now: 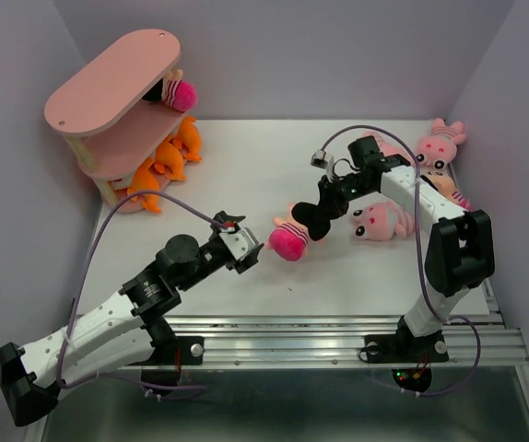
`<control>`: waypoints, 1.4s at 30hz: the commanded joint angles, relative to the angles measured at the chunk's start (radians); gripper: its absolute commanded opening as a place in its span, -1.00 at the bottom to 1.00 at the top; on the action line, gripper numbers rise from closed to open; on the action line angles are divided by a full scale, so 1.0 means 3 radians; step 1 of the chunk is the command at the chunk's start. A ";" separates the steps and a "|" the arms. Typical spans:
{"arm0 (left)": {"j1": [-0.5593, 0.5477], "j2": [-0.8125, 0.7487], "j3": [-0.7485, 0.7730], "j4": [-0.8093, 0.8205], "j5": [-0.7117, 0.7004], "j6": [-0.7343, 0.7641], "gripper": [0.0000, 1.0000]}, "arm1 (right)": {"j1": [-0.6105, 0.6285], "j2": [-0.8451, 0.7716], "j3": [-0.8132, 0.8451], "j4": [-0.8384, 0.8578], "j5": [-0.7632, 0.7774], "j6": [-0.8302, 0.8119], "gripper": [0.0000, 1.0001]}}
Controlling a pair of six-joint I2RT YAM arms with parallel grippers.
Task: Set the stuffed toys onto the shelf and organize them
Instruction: Pass the stuffed toy from the left arm to the right, then pass the stuffed toy from the right arm to the left
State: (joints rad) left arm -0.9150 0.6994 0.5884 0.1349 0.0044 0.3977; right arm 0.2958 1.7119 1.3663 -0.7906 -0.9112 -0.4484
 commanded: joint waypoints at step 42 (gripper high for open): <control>-0.0478 0.0910 -0.0218 0.0655 0.0619 0.1175 0.46 | 0.0680 0.0256 0.1081 -0.1246 0.0572 -0.1722 -0.89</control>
State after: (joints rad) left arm -1.0420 0.9524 0.4877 0.2794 0.1692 0.7258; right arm 0.4606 1.8145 1.6539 -1.1530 -0.7574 -0.9791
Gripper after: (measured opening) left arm 0.734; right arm 0.208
